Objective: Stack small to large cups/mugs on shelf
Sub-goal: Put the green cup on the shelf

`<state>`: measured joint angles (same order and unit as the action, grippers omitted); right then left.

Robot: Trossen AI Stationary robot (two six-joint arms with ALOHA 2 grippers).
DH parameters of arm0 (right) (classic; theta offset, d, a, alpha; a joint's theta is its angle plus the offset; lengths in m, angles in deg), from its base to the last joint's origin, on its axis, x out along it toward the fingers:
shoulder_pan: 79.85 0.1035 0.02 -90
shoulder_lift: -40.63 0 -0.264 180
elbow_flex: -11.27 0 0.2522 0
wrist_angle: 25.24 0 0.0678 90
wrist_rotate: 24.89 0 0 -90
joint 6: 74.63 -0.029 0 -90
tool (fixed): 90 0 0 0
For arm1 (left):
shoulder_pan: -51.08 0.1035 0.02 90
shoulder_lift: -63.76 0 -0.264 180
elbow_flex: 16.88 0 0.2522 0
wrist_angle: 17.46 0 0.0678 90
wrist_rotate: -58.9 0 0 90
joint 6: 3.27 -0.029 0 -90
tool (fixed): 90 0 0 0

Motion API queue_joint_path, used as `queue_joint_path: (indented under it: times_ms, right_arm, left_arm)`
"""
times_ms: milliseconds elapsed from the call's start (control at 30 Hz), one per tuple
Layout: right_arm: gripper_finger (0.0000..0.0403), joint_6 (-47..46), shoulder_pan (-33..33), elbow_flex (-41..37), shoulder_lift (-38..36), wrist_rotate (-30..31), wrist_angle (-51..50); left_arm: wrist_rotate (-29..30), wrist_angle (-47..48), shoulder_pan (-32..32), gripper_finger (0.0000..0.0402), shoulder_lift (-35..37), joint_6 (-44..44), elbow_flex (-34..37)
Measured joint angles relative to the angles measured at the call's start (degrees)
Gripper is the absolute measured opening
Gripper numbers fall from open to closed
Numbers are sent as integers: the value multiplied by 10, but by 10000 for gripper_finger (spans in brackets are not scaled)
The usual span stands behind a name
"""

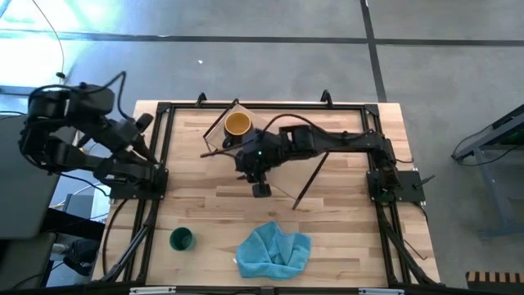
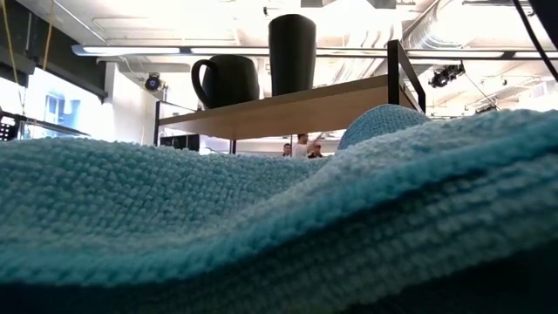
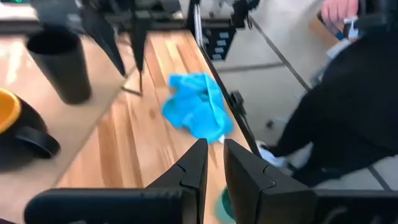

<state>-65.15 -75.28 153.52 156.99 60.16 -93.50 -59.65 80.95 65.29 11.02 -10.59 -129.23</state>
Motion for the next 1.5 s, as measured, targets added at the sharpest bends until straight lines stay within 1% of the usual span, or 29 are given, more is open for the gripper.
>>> queue_joint_path:
  times_ms: [200,400,600,767,967,1067,1167,1300,1500]
  right_arm:
    - [108,0,-21,0,0,0,0]
    - [108,-4,-46,0,-10,0,-12]
    - [108,-4,-64,0,-37,0,-38]
    - [108,-4,-73,0,-67,-1,-53]
    - [108,-1,-76,0,-96,-24,-58]
    - [108,1,-75,0,-107,-32,-66]
    - [108,2,-75,0,-118,-55,-76]
    - [108,0,-72,0,-140,-63,-95]
    - [108,-4,-71,0,-186,-63,-115]
  left_arm:
    - [-6,15,0,42,-35,-40,0]
    - [-36,-57,-11,42,-73,-75,0]
    - [-18,-145,-78,42,-97,-98,0]
    - [25,-162,-143,42,-120,-101,0]
    - [82,-142,-223,42,-151,-50,0]
    - [104,-112,-262,42,-173,-15,0]
    - [122,-68,-298,42,-197,26,0]
    - [147,-21,-335,42,-221,75,0]
    - [179,14,-380,42,-233,141,0]
